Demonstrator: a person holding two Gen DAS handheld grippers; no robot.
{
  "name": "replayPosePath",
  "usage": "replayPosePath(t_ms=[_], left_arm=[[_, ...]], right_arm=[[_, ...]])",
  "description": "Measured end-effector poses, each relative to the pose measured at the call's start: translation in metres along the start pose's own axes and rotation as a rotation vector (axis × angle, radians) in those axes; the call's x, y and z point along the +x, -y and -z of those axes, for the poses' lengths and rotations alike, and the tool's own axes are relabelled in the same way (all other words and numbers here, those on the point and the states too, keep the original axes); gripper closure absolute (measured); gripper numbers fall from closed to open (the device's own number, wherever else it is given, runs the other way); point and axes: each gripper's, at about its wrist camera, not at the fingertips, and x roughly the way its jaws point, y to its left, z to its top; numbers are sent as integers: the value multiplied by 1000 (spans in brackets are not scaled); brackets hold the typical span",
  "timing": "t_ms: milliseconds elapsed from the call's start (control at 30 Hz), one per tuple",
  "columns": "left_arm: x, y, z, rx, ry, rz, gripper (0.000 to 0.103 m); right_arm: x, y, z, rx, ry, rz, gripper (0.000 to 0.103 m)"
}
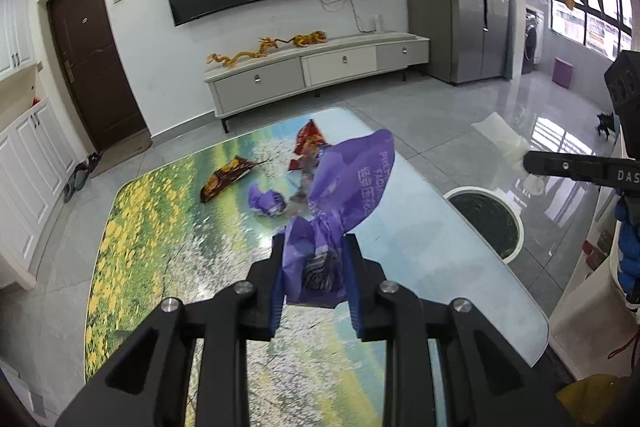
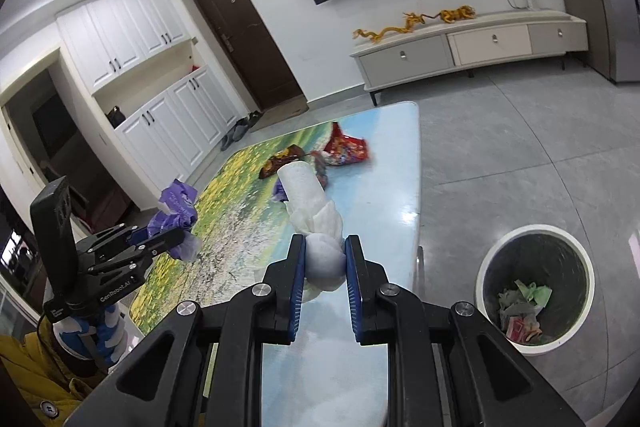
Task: Collect trash
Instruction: 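Carry the purple bag and white tissue over the trash bin and open both tools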
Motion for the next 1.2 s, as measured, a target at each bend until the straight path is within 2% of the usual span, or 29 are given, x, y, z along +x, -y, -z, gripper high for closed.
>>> replayPosePath(t_ms=[400, 733, 1200], left_arm=[[21, 51, -28, 118, -12, 44, 78], [49, 103, -51, 231, -27, 113, 78], [94, 157, -68, 323, -70, 186, 78]], right_arm=[[-13, 50, 13, 91, 27, 49, 84], [-23, 96, 18, 186, 55, 101, 84], [-26, 152, 20, 284, 63, 158, 84]])
